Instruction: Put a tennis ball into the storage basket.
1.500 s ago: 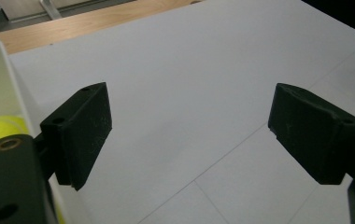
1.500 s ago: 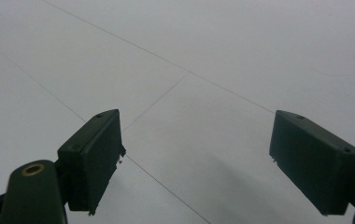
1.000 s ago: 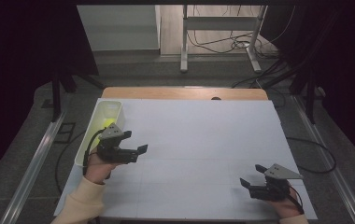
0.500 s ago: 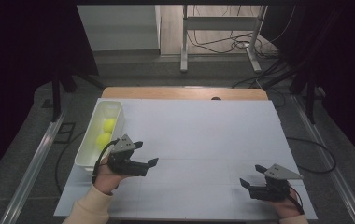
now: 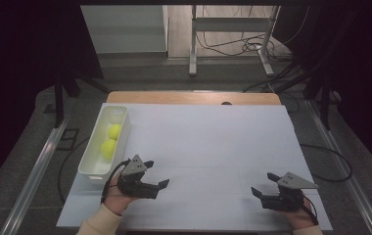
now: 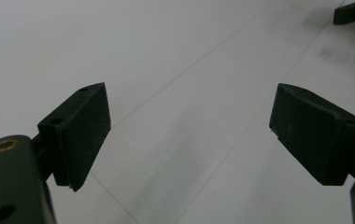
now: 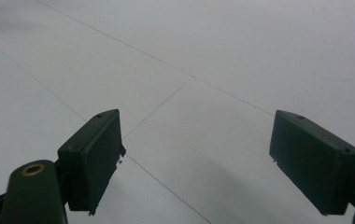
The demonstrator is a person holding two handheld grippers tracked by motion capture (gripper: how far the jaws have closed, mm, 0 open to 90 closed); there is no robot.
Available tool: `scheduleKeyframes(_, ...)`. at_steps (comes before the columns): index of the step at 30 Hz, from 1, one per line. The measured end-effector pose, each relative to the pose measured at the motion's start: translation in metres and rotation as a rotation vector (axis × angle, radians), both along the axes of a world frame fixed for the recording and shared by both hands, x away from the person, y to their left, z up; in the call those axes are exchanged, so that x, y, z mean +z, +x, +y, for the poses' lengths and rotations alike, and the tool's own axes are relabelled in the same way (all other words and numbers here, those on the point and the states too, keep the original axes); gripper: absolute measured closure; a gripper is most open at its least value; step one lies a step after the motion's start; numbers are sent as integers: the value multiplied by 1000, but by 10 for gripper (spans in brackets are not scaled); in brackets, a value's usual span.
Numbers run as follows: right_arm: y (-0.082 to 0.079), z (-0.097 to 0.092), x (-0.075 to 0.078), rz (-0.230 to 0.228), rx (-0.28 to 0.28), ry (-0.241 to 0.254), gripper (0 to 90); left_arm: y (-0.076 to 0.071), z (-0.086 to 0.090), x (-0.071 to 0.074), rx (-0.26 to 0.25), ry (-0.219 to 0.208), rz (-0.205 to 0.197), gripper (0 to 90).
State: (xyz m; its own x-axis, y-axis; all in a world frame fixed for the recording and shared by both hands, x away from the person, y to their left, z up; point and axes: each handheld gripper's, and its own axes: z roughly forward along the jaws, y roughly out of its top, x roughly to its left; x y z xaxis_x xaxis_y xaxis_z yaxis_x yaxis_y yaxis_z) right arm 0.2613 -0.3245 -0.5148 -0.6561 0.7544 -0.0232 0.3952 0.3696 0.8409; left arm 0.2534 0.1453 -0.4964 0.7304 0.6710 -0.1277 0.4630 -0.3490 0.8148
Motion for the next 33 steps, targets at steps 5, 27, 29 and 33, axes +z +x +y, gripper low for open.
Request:
scheduleKeyframes(5, -1, 2, 0, 2, 11, 3, 177, -4, 5, -5, 11, 6, 2, 131)
scheduleKeyframes(27, -4, 6, -1, 9, 45, 3, 177, -8, 17, -20, 46, 31, 26, 131)
scheduleKeyframes(29, -4, 6, -1, 9, 45, 2, 177, -8, 17, -20, 45, 30, 24, 131)
scheduleKeyframes(33, -4, 5, -1, 7, 43, -2, 177, -8, 16, -20, 43, 36, 27, 131)
